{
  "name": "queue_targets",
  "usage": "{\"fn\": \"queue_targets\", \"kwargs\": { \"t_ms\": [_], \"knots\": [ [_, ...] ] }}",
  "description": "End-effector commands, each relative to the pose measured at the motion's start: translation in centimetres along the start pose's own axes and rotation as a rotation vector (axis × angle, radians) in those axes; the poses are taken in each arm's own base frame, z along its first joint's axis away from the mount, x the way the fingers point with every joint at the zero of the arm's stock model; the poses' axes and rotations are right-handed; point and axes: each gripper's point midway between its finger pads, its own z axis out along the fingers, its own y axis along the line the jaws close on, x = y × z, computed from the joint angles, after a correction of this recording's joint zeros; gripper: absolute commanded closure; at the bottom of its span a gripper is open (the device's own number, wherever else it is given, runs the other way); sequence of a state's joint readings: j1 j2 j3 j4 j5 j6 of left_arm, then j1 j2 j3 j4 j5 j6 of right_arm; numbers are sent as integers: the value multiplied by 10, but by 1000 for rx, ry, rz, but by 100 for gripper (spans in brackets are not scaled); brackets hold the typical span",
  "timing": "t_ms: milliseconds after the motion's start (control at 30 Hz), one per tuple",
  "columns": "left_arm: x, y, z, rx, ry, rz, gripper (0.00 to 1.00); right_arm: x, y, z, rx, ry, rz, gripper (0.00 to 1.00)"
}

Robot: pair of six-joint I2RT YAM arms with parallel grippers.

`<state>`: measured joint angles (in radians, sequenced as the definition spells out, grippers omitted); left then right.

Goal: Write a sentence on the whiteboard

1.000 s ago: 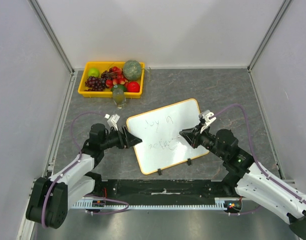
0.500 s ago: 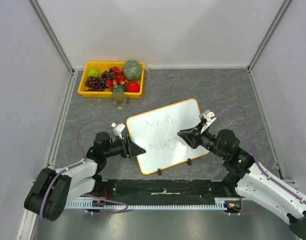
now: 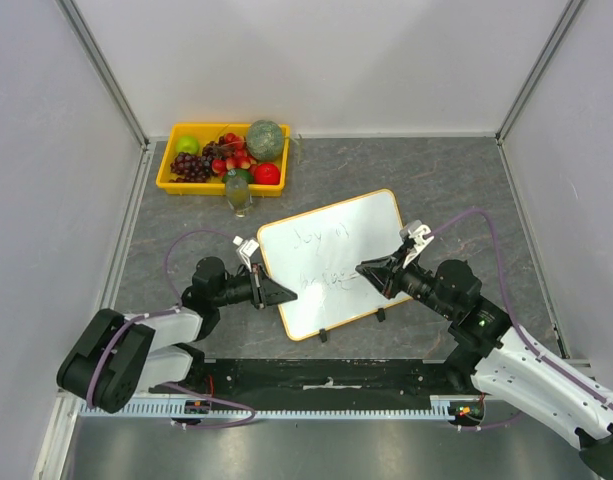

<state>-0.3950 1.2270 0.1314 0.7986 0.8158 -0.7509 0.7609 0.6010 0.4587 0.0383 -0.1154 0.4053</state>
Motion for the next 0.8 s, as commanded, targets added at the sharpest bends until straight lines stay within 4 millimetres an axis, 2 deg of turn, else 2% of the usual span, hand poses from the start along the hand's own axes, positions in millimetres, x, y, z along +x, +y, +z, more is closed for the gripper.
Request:
{"fn": "queue_targets", "kwargs": {
  "t_ms": [0, 100, 167, 300, 667, 767],
  "knots": [
    [2, 46, -8, -243, -40, -25, 98, -6, -7, -2, 32, -17, -45, 100],
    [0, 51, -16, -299, -49, -21, 98, -6, -9, -2, 43, -19, -61, 100],
    [-1, 46, -18, -286, -58, -16, 98, -6, -10, 1, 45, -16, -74, 100],
    [4, 48, -22, -312, -55, -55, 98, -5, -14, 6, 54, -31, -84, 100],
    [6, 51, -23, -324, -51, -69, 98, -15, -30, 22, 144, -113, -18, 100],
    [6, 50, -22, -320, -49, -67, 98, -10, -35, 30, 160, -103, -5, 100]
  ]
}}
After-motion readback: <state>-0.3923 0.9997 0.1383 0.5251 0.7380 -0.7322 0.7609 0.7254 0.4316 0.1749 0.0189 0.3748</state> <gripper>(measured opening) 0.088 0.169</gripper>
